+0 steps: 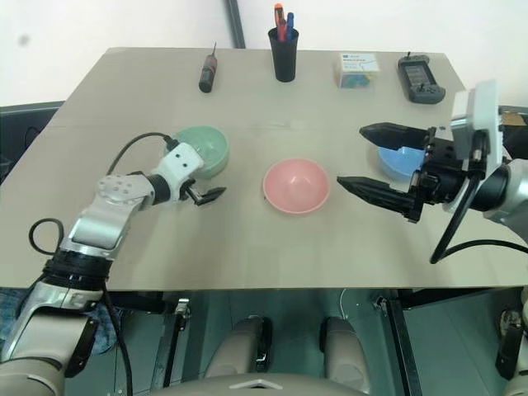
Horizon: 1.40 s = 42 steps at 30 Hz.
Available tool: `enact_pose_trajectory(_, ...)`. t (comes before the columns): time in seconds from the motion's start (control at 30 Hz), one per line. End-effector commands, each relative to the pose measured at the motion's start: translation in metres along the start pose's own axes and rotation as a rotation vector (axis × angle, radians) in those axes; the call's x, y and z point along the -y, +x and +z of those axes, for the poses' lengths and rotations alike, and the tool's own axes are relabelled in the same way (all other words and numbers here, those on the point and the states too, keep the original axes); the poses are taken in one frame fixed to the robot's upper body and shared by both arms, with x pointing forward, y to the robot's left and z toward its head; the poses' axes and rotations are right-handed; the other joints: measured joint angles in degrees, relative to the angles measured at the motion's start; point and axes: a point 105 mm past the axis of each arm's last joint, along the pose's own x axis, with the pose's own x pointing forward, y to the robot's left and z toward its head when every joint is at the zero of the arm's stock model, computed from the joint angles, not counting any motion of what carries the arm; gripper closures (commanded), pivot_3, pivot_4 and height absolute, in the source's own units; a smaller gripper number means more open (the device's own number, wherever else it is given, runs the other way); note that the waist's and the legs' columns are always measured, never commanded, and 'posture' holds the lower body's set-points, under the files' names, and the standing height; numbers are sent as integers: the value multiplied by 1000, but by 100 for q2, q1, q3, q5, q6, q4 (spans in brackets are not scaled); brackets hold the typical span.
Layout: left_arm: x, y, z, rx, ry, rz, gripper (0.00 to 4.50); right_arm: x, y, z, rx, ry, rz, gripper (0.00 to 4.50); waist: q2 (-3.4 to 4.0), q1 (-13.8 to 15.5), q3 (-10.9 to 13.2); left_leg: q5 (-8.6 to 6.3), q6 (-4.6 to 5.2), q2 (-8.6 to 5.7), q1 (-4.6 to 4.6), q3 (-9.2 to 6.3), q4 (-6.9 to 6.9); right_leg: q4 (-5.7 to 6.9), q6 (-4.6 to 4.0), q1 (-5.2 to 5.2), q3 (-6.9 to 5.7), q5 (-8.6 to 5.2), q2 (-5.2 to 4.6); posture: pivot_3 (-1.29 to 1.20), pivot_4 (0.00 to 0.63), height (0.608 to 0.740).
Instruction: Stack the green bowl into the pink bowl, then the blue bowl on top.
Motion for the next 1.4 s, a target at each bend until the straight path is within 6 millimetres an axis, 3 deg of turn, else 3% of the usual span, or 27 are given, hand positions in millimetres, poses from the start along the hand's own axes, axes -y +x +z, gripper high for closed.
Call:
enact_pose_trajectory(0.03, -11, 3, 16, 37, 58, 22, 665, 1, -4, 7, 13, -46, -21, 0, 0, 5, 0, 0, 0, 0, 0, 0, 0, 1, 0, 0, 0, 0, 0, 0, 150, 740)
enact_pose_trajectory(0.23, -13, 9, 17, 35, 104, 10, 3393, 2, -6, 6, 11, -52, -42, 0, -1, -14, 0, 0, 0, 0, 1, 4, 0, 0, 0, 0, 2, 0, 0, 0, 150, 740)
enact_pose_trajectory(0.3, -14, 9, 18, 32, 126, 3, 4213, 3, -6, 6, 12, -55, -53, 0, -1, -9, 0, 0, 0, 1, 1, 2, 0, 1, 0, 0, 2, 0, 0, 0, 150, 740)
enact_pose_trajectory(0.33, -15, 10, 18, 31, 130, 4, 4419, 3, -6, 5, 12, -56, -56, 0, -1, -3, -1, 0, 0, 1, 1, 2, 1, 3, 0, 0, 2, 0, 0, 0, 150, 740)
enact_pose_trajectory(0.53, -29, 10, 38, 83, 167, 17, 4419, 4, -6, 3, 5, -55, -52, 0, -2, 14, -1, 0, 0, 0, 0, 1, 4, 3, 0, 1, 0, 0, 0, 0, 150, 740)
enact_pose_trajectory(0.63, -31, 12, 75, 183, 246, -10, 4419, 5, -4, 3, 3, -55, -44, 0, -3, 40, 0, 0, 0, 0, -2, 0, 5, 3, 1, 0, -1, 0, 0, 0, 150, 740)
enact_pose_trajectory(0.7, -22, 11, 99, 260, 328, -69, 4419, 5, -3, 3, 3, -57, -40, 0, -4, 66, 0, 0, 0, 0, -5, 0, 9, 3, 1, 0, -2, 0, 0, 0, 150, 740)
enact_pose_trajectory(0.87, 16, 7, 137, 391, 482, -251, 4419, 5, -3, 3, 1, -60, -42, 0, -3, 101, 0, 0, 1, -1, -5, 7, 9, -1, 1, 0, 3, 0, -1, 0, 150, 740)
enact_pose_trajectory(1.1, 74, -7, 150, 498, 690, -553, 4419, 5, -4, 3, -2, -64, -51, 0, -3, 102, 0, 0, 1, 1, -4, 7, 9, 0, 1, -1, 3, 0, 2, 0, 150, 740)
enact_pose_trajectory(1.23, 93, -8, 156, 558, 748, -631, 4419, 5, -2, 3, 4, -67, -61, 0, -3, 111, 0, 0, 1, 1, -3, 7, 11, 1, 1, 1, 4, 0, 1, 0, 150, 740)
enact_pose_trajectory(1.4, 104, -9, 145, 545, 757, -712, 4419, 5, -3, 3, 9, -69, -68, 0, -3, 101, 0, 0, 1, 1, -3, 7, 15, 4, 1, 0, 5, 0, 2, 0, 150, 740)
